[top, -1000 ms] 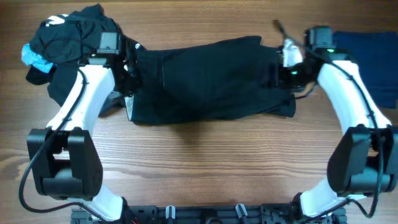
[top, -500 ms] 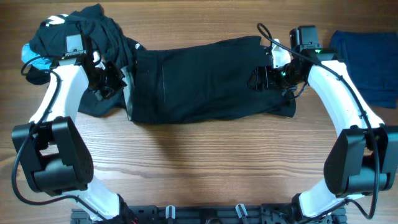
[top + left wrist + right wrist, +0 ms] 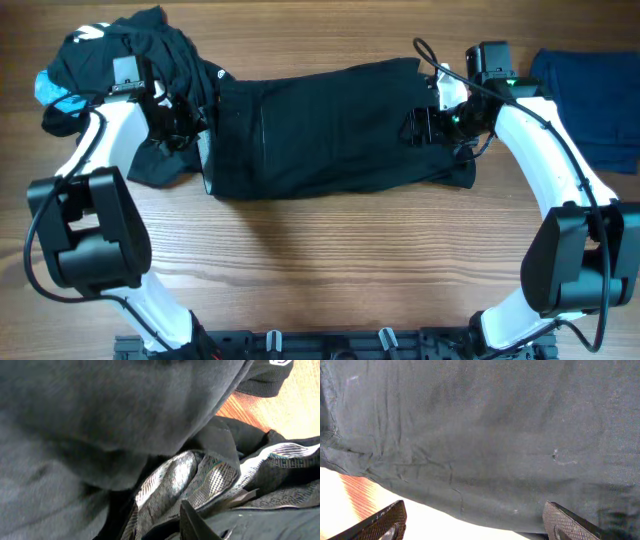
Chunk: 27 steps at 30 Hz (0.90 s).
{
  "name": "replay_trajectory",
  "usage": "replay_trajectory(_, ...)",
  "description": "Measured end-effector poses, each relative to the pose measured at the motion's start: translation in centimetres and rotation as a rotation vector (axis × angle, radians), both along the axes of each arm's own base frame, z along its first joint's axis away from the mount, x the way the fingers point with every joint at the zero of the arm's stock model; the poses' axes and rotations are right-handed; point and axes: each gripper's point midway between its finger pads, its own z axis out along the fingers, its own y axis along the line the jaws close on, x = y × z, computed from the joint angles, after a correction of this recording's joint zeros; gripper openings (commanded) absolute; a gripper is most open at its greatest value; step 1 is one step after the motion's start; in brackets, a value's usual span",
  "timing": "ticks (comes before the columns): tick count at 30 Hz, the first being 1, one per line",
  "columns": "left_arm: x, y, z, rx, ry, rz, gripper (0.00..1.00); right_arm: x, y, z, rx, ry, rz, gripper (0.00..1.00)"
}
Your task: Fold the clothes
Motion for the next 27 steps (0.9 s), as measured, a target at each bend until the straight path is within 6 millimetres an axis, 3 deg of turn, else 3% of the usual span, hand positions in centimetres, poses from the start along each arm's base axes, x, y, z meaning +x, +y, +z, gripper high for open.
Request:
replay_trajectory(12,-0.4,-0.1,-0.3,0.082,-0.056,-0.247,0.32,0.0,0.0,0.0,0.0,-0.001,0.0,0.92)
replay_trajectory(19,-2.5,0.5,-1.0,0.127,0.021,-0.306,0.3,0.1,0.0,0.0,0.0,-0.004,0.0,0.92)
replay_trajectory(27,-1.5,1.4,-1.1,0.189,-0.01,-0.318,0.31,0.1,0.0,0.0,0.0,-0.004,0.0,0.93)
